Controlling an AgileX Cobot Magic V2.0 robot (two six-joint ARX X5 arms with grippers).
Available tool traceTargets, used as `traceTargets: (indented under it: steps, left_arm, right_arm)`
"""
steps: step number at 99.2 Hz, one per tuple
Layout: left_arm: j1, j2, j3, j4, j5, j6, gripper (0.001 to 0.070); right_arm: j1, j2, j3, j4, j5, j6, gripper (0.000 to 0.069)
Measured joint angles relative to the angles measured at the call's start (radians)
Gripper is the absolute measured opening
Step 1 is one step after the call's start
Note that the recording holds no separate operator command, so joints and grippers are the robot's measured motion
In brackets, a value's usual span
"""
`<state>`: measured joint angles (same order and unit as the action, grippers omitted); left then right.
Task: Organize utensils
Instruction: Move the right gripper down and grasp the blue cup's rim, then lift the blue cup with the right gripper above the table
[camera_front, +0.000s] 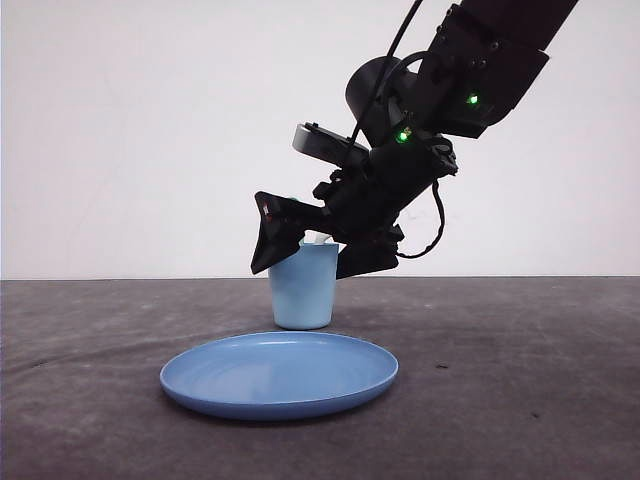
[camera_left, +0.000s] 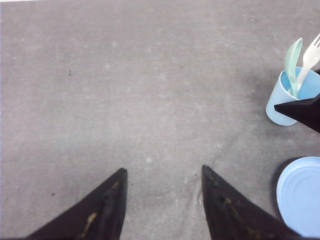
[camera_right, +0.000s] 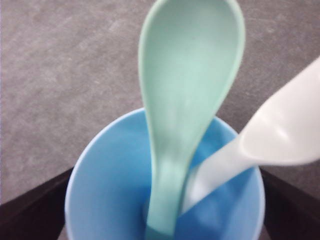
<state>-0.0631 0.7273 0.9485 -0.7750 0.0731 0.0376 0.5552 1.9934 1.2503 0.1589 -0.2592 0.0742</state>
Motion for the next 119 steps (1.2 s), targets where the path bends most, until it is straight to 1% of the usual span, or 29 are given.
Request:
traceTargets:
  steps: [4, 18, 32, 48, 63, 81, 91, 110, 119]
  left_arm:
    - [0.000, 0.000, 0.000, 0.000, 0.000, 0.000, 0.0273]
    - [0.000, 0.000, 0.000, 0.000, 0.000, 0.000, 0.0273]
    - [0.000, 0.000, 0.000, 0.000, 0.000, 0.000, 0.0273]
    - [0.000, 0.000, 0.000, 0.000, 0.000, 0.000, 0.0273]
    - [0.000, 0.000, 0.000, 0.000, 0.000, 0.000, 0.0273]
    - [0.000, 0.000, 0.000, 0.000, 0.000, 0.000, 0.0273]
    - [0.000, 0.000, 0.000, 0.000, 0.000, 0.000, 0.0273]
    - [0.000, 0.000, 0.000, 0.000, 0.000, 0.000, 0.0273]
    - [0.000, 0.000, 0.000, 0.000, 0.000, 0.000, 0.0273]
  right_arm:
    - [0.000, 0.000, 0.000, 0.000, 0.000, 0.000, 0.0645]
    - [0.000, 0.000, 0.000, -0.008, 0.001, -0.011, 0.0522]
    - [-0.001, 0.000, 0.000, -0.008, 0.002, -0.019, 0.0468]
    - [0.000, -0.002, 0.000, -0.015, 0.002, -0.026, 0.0465]
    - [0.003, -0.053, 0.000, -0.089, 0.002, -0.026, 0.0465]
    - [0.012, -0.204, 0.000, -0.182, 0.006, -0.026, 0.0465]
    - [0.024, -0.285, 0.000, -0.238, 0.043, -0.026, 0.0465]
    - [0.076, -0.447, -0.091, -0.240, 0.103, -0.026, 0.0465]
    - [0.105, -0.525, -0.154, -0.240, 0.105, -0.026, 0.0465]
